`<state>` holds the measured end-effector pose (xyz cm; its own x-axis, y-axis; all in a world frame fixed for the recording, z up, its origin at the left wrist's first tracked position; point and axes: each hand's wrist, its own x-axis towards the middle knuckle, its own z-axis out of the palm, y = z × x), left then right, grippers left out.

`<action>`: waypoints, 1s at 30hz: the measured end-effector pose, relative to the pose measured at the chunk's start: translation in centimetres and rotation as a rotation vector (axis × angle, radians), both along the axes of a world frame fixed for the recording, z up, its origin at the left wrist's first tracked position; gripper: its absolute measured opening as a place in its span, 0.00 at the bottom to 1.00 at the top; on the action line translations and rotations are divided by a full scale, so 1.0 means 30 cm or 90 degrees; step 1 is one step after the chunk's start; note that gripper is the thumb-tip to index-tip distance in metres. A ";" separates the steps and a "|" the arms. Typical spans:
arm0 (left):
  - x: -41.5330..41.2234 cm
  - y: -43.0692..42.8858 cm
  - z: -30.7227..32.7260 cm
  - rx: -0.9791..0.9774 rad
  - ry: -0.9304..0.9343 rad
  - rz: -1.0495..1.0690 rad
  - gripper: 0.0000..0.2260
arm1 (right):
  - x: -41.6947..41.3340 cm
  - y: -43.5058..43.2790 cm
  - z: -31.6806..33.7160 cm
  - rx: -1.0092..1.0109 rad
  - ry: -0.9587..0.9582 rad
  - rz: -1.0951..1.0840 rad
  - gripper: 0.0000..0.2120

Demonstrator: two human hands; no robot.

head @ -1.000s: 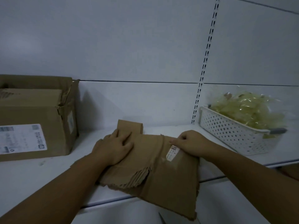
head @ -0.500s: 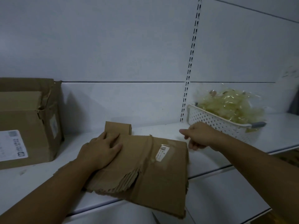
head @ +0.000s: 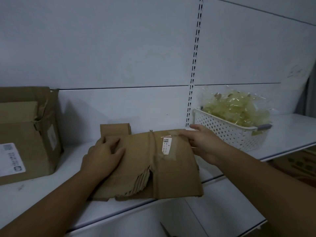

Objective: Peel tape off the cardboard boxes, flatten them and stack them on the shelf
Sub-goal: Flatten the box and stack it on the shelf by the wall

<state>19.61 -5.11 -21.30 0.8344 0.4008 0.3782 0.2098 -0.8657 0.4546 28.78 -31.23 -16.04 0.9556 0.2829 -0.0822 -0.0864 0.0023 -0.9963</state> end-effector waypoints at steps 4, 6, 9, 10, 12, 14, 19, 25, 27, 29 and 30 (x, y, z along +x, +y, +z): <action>-0.025 -0.005 0.036 -0.234 -0.193 0.018 0.29 | -0.015 0.024 0.003 0.096 -0.018 -0.090 0.27; -0.045 0.000 0.079 -0.517 -0.194 0.079 0.33 | -0.017 0.014 0.010 0.103 -0.032 -0.089 0.25; -0.074 0.007 0.163 -0.799 -0.044 -0.006 0.28 | -0.020 -0.035 0.046 0.098 -0.067 -0.095 0.23; -0.084 -0.003 0.191 -0.804 -0.015 -0.045 0.28 | -0.024 -0.060 0.065 0.103 -0.070 -0.084 0.23; -0.089 -0.034 0.245 -0.779 -0.008 -0.094 0.27 | -0.028 -0.123 0.103 0.113 -0.081 -0.071 0.19; -0.088 -0.087 0.292 -0.772 -0.005 -0.145 0.25 | -0.030 -0.209 0.135 0.109 -0.107 -0.092 0.15; -0.042 -0.330 0.364 -0.760 0.016 -0.235 0.25 | -0.030 -0.538 0.204 0.094 -0.198 -0.107 0.21; 0.096 -0.813 0.347 -0.790 0.025 -0.277 0.22 | -0.060 -1.040 0.172 0.048 -0.226 -0.150 0.11; 0.144 -0.990 0.324 -0.799 0.052 -0.293 0.19 | -0.080 -1.210 0.141 0.045 -0.225 -0.199 0.10; 0.191 -1.161 0.294 -0.806 0.091 -0.313 0.18 | -0.097 -1.368 0.107 -0.010 -0.242 -0.250 0.10; 0.213 -1.243 0.278 -0.809 0.111 -0.324 0.18 | -0.103 -1.441 0.085 -0.042 -0.248 -0.273 0.10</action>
<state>26.00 -42.41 -12.97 0.9900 0.0280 -0.1382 0.1338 0.1234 0.9833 25.70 -74.47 -13.49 0.9470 -0.1291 0.2941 0.2815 -0.1073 -0.9535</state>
